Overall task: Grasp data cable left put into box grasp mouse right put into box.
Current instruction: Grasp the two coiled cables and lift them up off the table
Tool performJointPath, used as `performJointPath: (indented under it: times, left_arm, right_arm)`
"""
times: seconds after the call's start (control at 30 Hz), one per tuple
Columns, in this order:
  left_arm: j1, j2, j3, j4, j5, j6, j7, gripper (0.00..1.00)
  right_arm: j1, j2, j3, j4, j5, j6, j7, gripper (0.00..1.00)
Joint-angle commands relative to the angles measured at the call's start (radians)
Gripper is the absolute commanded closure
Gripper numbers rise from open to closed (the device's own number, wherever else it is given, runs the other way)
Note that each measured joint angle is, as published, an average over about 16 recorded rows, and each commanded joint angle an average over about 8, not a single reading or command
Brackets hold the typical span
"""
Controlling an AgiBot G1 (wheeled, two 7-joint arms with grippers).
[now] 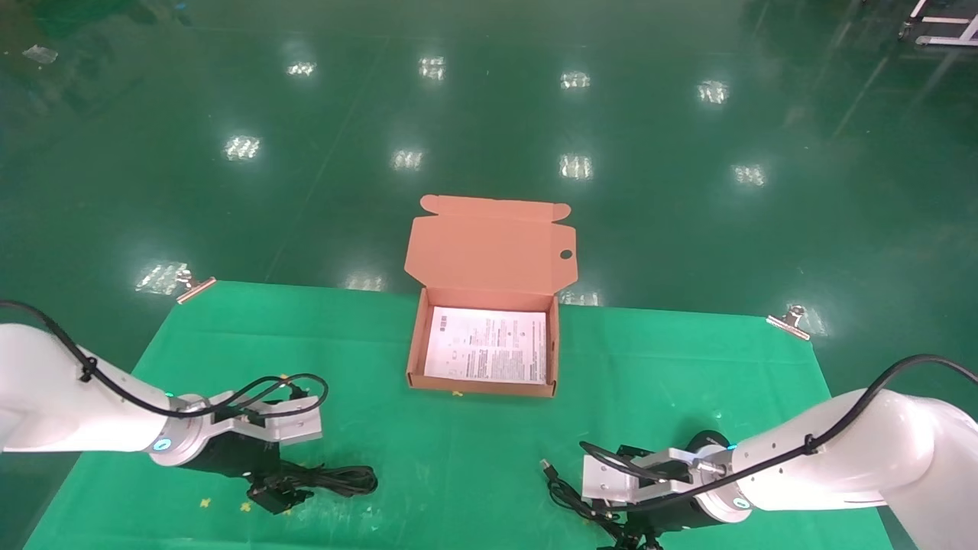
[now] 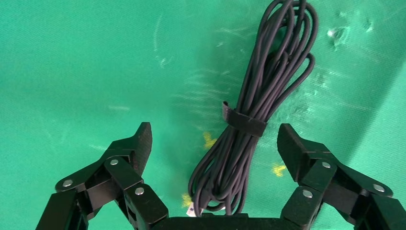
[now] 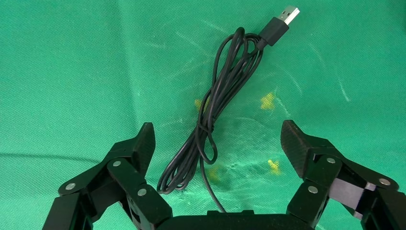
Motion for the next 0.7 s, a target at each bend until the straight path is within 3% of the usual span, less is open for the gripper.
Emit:
performJointPath:
  times: [0.03,0.7]
  left_arm:
    - [0.000,0.000,0.000,0.000,0.000,-0.001,-0.001,1.00]
    - [0.000,-0.003,-0.001,-0.015,-0.001,0.013,-0.014,1.00]
  right_arm:
    - [0.000,0.000,0.000,0.000,0.000,0.001,0.000,1.00]
    - [0.001,0.006,0.000,0.016,0.000,-0.008,0.004,1.00]
